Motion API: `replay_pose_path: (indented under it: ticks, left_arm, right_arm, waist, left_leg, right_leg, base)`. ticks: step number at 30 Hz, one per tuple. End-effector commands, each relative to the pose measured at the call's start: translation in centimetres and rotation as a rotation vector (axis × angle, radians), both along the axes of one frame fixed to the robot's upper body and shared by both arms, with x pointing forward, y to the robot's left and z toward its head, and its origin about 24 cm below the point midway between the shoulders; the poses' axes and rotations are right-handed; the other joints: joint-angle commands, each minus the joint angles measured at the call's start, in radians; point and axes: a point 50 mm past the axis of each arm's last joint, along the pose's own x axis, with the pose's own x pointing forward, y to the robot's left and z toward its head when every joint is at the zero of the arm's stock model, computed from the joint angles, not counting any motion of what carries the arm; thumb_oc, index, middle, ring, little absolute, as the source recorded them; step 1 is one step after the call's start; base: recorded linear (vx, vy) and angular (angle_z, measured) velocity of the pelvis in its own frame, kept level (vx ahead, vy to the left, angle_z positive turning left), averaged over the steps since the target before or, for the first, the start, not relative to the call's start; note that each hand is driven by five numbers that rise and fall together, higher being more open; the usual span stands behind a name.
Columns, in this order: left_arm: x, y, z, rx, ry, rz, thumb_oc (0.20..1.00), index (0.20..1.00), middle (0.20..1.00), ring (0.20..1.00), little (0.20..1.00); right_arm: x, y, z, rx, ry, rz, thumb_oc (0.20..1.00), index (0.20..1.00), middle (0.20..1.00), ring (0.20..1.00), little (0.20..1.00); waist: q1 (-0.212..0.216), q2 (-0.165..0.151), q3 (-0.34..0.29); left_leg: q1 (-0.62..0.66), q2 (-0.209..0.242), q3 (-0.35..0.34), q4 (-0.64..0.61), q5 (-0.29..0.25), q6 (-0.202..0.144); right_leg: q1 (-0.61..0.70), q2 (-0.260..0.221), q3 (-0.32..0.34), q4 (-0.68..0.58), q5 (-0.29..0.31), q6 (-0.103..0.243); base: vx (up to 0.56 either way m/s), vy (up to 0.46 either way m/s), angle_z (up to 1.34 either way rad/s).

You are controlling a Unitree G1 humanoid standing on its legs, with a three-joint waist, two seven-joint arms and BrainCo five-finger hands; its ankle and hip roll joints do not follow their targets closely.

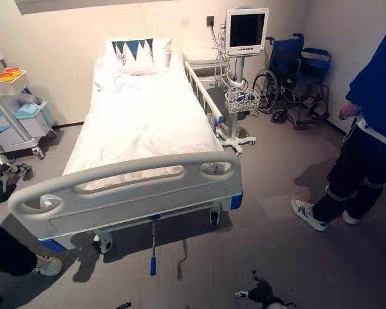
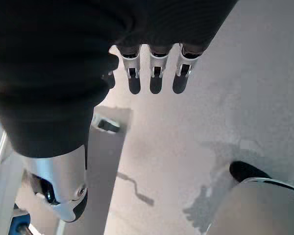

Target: Raise the hospital bed

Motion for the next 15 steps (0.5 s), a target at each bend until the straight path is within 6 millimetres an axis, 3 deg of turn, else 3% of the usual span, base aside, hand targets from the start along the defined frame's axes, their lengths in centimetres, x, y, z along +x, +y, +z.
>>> replay_pose_path:
  ticks: [1,15]
  left_arm:
    - [1.81,-1.78,0.06,-0.055,-0.055,0.018,1.000,1.000,1.000,1.000,1.000]
    - [1.11,-1.66,-0.10,-0.046,-0.021,-0.015,1.000,1.000,1.000,1.000,1.000]
  right_arm:
    - [2.97,0.78,1.34,0.012,-0.124,0.056,1.000,1.000,1.000,1.000,1.000]
    - [3.45,0.55,1.92,0.005,-0.157,0.070,1.000,1.000,1.000,1.000,1.000]
  waist:
    - [-0.008,-0.053,0.012]
    - [-0.010,-0.050,0.013]
  left_leg:
    - [0.013,-0.046,-0.019,0.078,-0.049,0.064]
    - [0.014,-0.044,-0.019,0.076,-0.048,0.063]
  right_leg:
    - [-0.012,-0.038,0.038,0.046,0.069,0.062]
    - [-0.009,-0.038,0.038,0.043,0.068,0.062]
  base:
    - [-0.03,-0.090,0.14]
    - [0.00,0.000,0.00]
